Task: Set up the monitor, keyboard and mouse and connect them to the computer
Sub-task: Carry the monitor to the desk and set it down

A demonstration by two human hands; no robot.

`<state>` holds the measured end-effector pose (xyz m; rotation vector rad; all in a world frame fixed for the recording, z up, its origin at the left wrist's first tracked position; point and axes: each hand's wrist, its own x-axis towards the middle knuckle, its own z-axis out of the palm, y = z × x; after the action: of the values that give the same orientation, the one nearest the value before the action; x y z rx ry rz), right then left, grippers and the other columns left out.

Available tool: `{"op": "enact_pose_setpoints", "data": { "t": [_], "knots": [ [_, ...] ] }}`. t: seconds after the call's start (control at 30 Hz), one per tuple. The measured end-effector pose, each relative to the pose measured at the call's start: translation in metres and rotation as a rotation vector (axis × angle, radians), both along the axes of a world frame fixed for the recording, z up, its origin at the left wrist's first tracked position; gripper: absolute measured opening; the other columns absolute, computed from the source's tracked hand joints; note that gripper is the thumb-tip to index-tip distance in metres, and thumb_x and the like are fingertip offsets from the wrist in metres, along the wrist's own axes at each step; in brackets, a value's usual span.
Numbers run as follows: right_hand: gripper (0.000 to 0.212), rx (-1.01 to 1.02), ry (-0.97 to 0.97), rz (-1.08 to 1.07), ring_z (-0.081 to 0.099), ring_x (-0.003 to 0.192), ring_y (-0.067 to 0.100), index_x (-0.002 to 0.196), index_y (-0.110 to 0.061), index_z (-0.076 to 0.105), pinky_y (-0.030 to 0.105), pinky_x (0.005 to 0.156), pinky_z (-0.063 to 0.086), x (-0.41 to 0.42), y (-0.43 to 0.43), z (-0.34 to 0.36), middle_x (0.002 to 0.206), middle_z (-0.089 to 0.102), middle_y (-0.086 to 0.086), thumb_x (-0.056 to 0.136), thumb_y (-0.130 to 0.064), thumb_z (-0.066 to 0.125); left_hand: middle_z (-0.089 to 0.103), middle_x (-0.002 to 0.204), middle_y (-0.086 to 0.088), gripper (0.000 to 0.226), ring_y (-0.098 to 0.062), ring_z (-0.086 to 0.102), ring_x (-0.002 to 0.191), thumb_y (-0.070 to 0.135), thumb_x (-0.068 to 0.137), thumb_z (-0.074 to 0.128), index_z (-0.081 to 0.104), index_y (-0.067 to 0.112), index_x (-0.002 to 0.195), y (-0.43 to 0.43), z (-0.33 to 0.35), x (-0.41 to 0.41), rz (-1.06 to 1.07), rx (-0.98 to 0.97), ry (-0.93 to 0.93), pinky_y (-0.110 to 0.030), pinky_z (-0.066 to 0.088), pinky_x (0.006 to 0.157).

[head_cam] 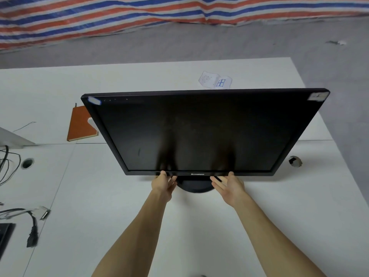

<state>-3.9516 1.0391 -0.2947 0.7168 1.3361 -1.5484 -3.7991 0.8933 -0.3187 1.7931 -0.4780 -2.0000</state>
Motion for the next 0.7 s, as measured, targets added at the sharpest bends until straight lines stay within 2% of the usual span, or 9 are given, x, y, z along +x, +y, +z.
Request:
{"op": "enact_pose_setpoints", "data": {
  "t": [0.13,0.23,0.33,0.43,0.5,0.6,0.7],
  "knots": [
    [0.03,-0.002,0.031,0.022,0.071,0.101,0.03,0.124,-0.007,0.047,0.042,0.104,0.05,-0.001,0.003,0.001,0.099,0.067,0.011,0.108,-0.032,0.038,0.066,0.119,-0.008,0.025,-0.023,0.071,0.095,0.026,0.106,0.045,0.053,0.012,0.125,0.001,0.002,0.004,-0.067,-0.02,0.007,-0.037,0.057,0.087],
    [0.022,0.043,0.103,0.126,0.07,0.103,0.029,0.116,-0.009,0.049,0.042,0.101,0.052,0.0,0.008,0.0,0.11,0.068,0.01,0.108,-0.029,0.041,0.069,0.118,-0.006,0.025,-0.024,0.072,0.094,0.028,0.106,0.044,0.054,0.012,0.122,0.003,0.008,0.011,-0.314,-0.075,-0.063,-0.035,0.054,0.08],
    [0.014,0.213,0.398,0.435,0.065,0.106,0.025,0.099,-0.015,0.058,0.042,0.099,0.051,0.008,0.014,0.001,0.117,0.066,0.005,0.103,-0.026,0.051,0.07,0.116,-0.003,0.027,-0.021,0.07,0.095,0.032,0.104,0.047,0.058,0.015,0.122,0.012,0.018,0.018,-0.749,-0.279,-0.267,-0.03,0.051,0.074],
    [0.014,0.291,0.805,0.729,0.058,0.103,0.013,0.109,-0.026,0.065,0.026,0.088,0.045,0.032,0.017,0.015,0.111,0.065,-0.009,0.098,-0.03,0.057,0.068,0.117,0.0,0.023,-0.021,0.063,0.106,0.036,0.101,0.051,0.062,0.022,0.116,0.023,0.026,0.035,-1.088,-0.599,-0.433,-0.029,0.051,0.084],
    [0.013,0.24,0.975,0.82,0.058,0.104,0.009,0.109,-0.03,0.065,0.022,0.086,0.044,0.052,0.016,0.024,0.105,0.064,-0.017,0.097,-0.029,0.06,0.067,0.121,0.001,0.029,-0.02,0.062,0.108,0.039,0.101,0.049,0.061,0.024,0.122,0.028,0.034,0.052,-1.194,-0.719,-0.488,-0.028,0.049,0.087],
    [0.014,0.193,1.153,0.969,0.055,0.107,0.009,0.108,-0.033,0.067,0.027,0.09,0.048,0.09,0.007,0.039,0.108,0.065,-0.017,0.095,-0.031,0.061,0.066,0.125,0.006,0.03,-0.016,0.062,0.111,0.039,0.102,0.047,0.062,0.025,0.124,0.031,0.048,0.091,-1.21,-0.817,-0.531,-0.029,0.05,0.09],
    [0.014,0.12,1.194,1.03,0.055,0.111,0.008,0.107,-0.038,0.066,0.03,0.093,0.049,0.131,-0.007,0.05,0.112,0.065,-0.018,0.094,-0.035,0.06,0.066,0.122,0.009,0.03,-0.015,0.06,0.11,0.04,0.101,0.043,0.062,0.03,0.122,0.029,0.061,0.136,-1.267,-0.99,-0.686,-0.034,0.05,0.094]
  ]
}}
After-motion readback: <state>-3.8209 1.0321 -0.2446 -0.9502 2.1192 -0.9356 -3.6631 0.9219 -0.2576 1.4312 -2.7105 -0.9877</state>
